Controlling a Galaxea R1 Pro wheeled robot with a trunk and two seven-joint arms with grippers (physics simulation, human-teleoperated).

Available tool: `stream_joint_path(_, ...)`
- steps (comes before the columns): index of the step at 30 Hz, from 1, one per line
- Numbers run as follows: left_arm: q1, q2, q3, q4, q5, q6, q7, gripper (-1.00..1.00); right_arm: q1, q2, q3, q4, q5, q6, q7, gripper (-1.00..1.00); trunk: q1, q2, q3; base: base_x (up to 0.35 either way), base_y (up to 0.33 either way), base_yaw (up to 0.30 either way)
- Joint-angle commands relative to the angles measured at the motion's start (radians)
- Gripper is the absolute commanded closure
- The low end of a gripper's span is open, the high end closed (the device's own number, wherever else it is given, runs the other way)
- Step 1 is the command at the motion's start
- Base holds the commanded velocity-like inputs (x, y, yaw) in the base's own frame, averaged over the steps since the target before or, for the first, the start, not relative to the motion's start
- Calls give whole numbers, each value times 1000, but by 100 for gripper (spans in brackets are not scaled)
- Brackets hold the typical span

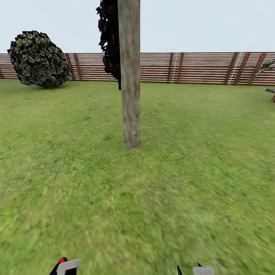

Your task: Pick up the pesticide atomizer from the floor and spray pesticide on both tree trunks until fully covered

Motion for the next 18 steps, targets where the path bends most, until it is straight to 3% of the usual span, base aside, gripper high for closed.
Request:
stream_joint_path(1, -1, 0, 3, 1, -7, -3, 4, 100, 0, 1, -9, 0, 7, -3, 3, -100, 0, 0, -1, 338, 0, 0)
stream_joint_path(18, -1, -1, 3, 1, -7, -3, 4, 100, 0, 0, -9, 0, 7, -3, 3, -100, 0, 0, -1, 338, 0, 0)
